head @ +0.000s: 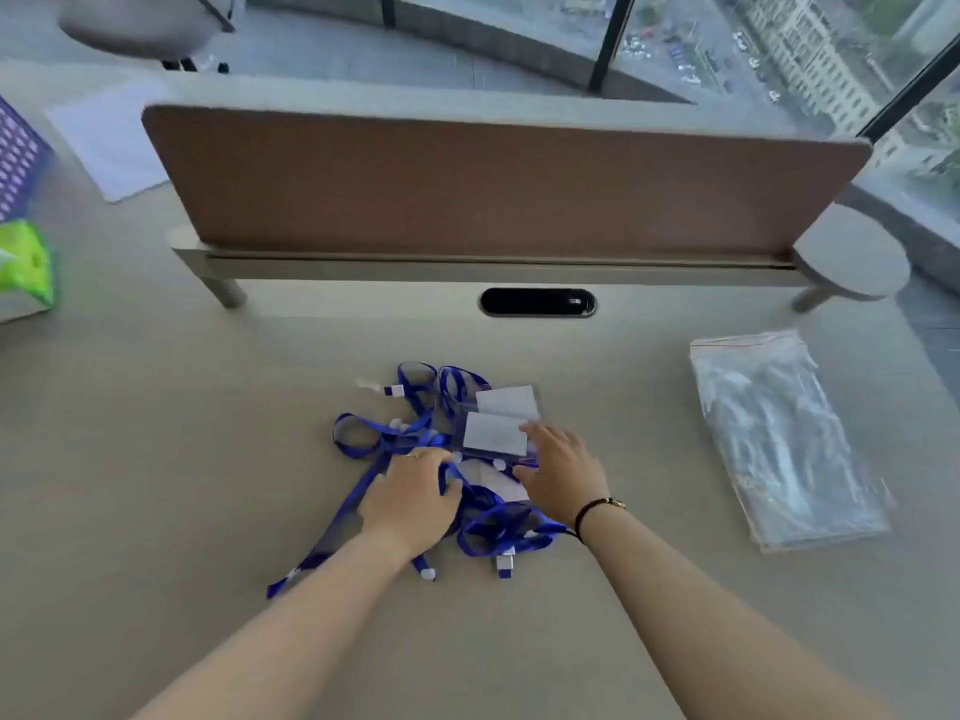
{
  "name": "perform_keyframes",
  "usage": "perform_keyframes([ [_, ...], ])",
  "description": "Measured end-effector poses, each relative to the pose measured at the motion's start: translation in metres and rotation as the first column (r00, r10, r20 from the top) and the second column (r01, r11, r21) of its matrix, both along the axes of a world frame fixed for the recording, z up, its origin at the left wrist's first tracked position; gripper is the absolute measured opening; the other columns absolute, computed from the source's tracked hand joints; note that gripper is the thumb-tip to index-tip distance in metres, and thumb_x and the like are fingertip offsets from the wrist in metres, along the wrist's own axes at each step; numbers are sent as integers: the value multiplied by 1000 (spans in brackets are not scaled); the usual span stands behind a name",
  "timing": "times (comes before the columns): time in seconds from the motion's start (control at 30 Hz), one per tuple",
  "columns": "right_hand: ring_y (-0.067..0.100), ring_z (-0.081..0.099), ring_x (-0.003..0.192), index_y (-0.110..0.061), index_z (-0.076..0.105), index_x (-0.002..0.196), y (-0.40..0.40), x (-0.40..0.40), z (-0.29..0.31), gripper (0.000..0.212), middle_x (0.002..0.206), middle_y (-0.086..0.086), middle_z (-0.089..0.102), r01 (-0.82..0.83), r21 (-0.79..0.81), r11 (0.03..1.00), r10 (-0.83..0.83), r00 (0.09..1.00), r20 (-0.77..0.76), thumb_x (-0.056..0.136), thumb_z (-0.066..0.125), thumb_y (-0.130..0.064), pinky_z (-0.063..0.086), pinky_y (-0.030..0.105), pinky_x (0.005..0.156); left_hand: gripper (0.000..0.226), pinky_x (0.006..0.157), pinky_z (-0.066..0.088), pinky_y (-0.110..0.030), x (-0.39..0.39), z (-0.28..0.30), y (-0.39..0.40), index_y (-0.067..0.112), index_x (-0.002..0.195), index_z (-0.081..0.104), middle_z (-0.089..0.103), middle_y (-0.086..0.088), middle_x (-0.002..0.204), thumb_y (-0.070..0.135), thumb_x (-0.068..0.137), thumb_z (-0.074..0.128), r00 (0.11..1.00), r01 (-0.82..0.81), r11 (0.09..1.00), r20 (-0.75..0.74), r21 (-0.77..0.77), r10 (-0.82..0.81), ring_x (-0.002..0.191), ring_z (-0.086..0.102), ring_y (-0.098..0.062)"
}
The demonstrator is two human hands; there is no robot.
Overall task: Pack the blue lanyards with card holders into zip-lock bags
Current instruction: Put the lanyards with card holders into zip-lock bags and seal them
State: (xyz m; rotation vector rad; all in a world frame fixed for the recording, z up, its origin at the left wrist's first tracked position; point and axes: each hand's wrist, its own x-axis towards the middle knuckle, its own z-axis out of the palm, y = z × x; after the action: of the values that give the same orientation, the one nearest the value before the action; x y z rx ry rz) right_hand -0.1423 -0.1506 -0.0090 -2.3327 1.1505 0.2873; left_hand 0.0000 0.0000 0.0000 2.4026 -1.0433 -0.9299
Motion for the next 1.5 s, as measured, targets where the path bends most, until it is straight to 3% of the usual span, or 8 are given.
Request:
perform_keyframes([
  [0.5, 21, 62, 102, -23, 62, 109, -3, 9, -33, 19, 113, -3, 66, -128, -206, 970, 153, 982, 113, 97, 52, -34, 46, 31, 86, 46, 102, 43, -33, -3, -33, -8, 23, 140, 50, 56, 3, 141, 37, 97, 54, 991, -57, 998, 123, 9, 56, 134, 44, -19],
  [0.63, 25, 62, 75, -21, 65, 103, -4, 8, -14, 23, 88, -3, 68, -9, -222, 975, 43, 988, 149, 99, 43, -17, 53, 34, 63, 46, 103, 47, -39, -3, -29, -7, 23, 135, 54, 56, 3, 139, 46, 95, 56, 986, -136, 990, 95, -47, 140, 130, 47, -20],
  [0.73, 26, 60, 70, -20, 67, 93, 0, 10, 10, 24, 76, 3, 66, 249, 85, 965, -263, 892, 368, 99, 43, -17, 50, 39, 60, 64, 109, 43, -38, -1, -14, -12, 22, 139, 52, 54, 8, 138, 62, 89, 57, 951, -289, 952, -148, -99, 273, 130, 47, -14],
  [0.87, 19, 73, 77, -12, 71, 104, 25, 13, 42, 23, 86, 4, 75, 205, 675, 709, -532, 784, 320, 100, 49, -12, 58, 35, 76, 59, 99, 50, -35, -2, 18, -9, 13, 119, 63, 70, 0, 122, 59, 82, 69, 547, -576, 816, -769, -59, 330, 112, 66, -16],
  [0.97, 17, 73, 82, -18, 71, 109, 43, 12, 46, 20, 93, 0, 76, 112, 684, 720, -404, 870, 283, 99, 56, -26, 61, 30, 78, 32, 90, 59, -41, -2, 27, 10, 2, 123, 62, 72, -19, 118, 21, 98, 59, 209, -756, 652, -923, 56, 322, 110, 70, -34],
  [1.07, 5, 66, 80, -24, 70, 109, 30, 9, 25, 21, 93, -11, 71, 177, 408, 896, -281, 937, 210, 94, 63, -37, 50, 15, 66, 23, 90, 58, -46, 2, 21, 35, 2, 119, 65, 74, -18, 113, 13, 100, 55, 258, -820, 569, -844, 67, 471, 104, 71, -32],
  [1.27, 21, 60, 94, -18, 72, 103, -4, 2, -23, 19, 107, 3, 65, 24, 4, 1000, -23, 990, -140, 95, 59, -29, 50, 29, 78, 19, 79, 60, -40, 5, 15, 63, 1, 112, 68, 76, -16, 109, 10, 101, 54, 339, -825, 563, -762, 40, 551, 101, 71, -35],
  [1.5, 22, 62, 76, -14, 67, 85, -3, 7, 29, 20, 80, 2, 70, 159, 186, 969, -187, 972, 140, 94, 59, -29, 48, 28, 72, 21, 92, 57, -50, 8, 48, 55, 6, 113, 70, 76, -17, 109, 16, 99, 59, 435, -705, 708, -763, 42, 479, 103, 71, -36],
])
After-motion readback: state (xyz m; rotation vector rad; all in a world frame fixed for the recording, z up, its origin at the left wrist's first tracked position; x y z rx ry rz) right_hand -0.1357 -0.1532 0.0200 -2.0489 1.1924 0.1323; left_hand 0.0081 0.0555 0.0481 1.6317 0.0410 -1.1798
